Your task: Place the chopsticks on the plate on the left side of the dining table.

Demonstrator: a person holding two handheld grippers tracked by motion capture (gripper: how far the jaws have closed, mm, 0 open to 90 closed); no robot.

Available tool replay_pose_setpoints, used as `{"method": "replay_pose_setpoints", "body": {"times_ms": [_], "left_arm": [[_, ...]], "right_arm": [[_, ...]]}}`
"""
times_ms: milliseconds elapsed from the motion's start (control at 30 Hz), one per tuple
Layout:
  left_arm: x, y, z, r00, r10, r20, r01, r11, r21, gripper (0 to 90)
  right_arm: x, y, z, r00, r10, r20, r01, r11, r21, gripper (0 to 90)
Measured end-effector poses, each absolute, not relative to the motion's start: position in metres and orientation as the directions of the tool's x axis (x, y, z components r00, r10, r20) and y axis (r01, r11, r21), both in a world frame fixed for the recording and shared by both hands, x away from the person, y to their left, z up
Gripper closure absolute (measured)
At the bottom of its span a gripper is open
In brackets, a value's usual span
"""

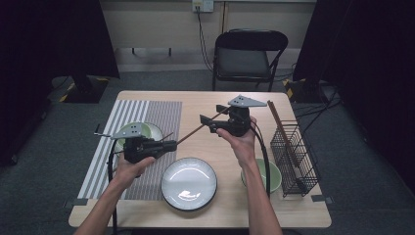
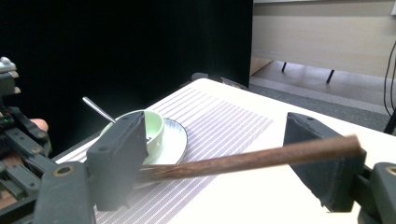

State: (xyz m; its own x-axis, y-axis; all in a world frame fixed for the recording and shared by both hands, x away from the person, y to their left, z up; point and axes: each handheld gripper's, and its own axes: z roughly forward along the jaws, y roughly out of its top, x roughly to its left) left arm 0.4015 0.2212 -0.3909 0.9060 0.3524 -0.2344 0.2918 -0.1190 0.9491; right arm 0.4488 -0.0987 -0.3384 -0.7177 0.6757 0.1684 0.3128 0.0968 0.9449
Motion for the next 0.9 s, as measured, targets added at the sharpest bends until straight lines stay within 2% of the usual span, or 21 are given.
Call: {"method": "replay_pose_setpoints", "body": {"times_ms": [900], "left_arm": [[0.398, 0.233, -0.393, 0.892, 0.382, -0.241, 0.305, -0.116, 0.945, 84.8]], "right_arm": [[0.451, -0.093, -0.356, -0.716, 0.678, 0.168, 0.341, 0.131, 0.931, 21.9]]}}
